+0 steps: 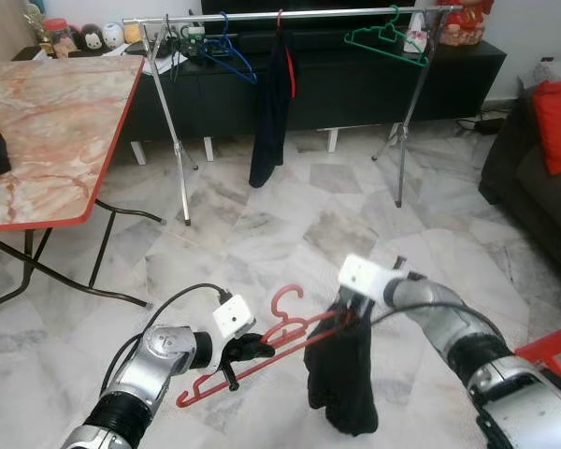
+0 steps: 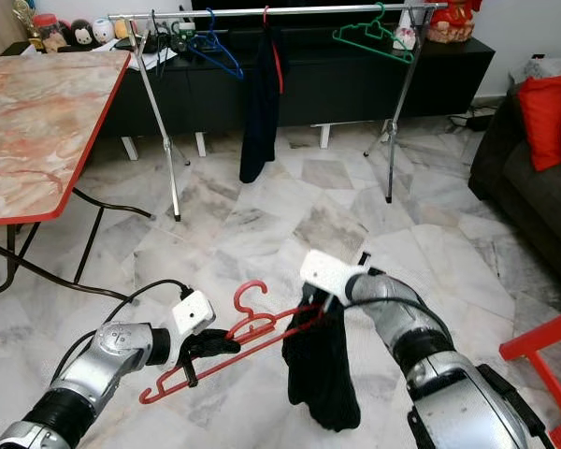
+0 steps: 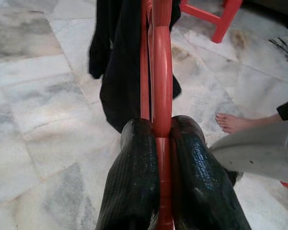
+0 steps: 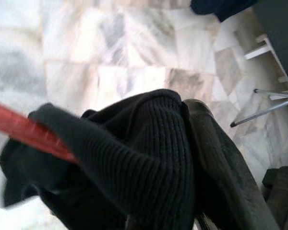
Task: Hang hanger
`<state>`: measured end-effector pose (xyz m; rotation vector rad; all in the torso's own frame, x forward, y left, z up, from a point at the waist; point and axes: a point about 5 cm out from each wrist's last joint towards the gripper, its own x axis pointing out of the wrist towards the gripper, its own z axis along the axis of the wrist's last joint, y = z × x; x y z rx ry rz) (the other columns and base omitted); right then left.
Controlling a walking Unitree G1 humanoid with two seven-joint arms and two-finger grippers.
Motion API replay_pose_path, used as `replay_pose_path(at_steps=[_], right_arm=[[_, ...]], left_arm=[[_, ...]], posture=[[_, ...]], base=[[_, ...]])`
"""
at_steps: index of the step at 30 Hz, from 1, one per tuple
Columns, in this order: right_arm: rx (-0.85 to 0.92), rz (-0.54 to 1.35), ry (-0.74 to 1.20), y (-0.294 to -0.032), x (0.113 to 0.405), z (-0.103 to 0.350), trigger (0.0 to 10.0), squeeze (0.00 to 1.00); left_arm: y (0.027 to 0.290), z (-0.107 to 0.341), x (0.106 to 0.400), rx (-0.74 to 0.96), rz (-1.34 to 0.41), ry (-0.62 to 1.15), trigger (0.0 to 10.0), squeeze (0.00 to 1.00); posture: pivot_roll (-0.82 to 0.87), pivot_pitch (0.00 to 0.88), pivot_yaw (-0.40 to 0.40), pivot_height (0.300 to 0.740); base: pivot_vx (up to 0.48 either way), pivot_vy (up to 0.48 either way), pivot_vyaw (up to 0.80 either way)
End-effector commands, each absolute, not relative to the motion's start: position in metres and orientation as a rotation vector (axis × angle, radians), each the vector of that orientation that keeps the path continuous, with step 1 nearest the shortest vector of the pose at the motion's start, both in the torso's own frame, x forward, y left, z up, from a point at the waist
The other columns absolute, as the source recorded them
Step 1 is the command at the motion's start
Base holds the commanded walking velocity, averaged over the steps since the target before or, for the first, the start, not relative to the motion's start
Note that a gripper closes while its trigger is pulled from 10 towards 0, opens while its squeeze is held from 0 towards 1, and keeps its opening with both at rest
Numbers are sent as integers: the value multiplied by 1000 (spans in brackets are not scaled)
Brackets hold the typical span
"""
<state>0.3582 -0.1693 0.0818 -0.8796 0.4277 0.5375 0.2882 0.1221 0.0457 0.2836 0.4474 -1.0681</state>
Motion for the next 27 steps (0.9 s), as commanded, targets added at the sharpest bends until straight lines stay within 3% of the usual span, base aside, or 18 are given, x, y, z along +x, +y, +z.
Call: replay_pose_path(at_steps=[1, 15, 27], right_arm=[[-815, 520, 384, -162, 363, 91, 10000, 0], [-820, 507, 437, -155, 358, 78, 10000, 0], [-812, 527, 422, -152, 358, 80, 10000, 0]], left_arm=[[121, 49, 293, 279, -1058, 427, 10000, 0], [128, 48, 316, 416, -761, 370, 10000, 0], [123, 52, 318, 354, -756, 313, 10000, 0]], posture=[[-69, 25, -47, 740], [-76, 26, -52, 740], [-75, 24, -52, 740]], base=[[0, 0, 0], [0, 0, 0], [0, 0, 0]])
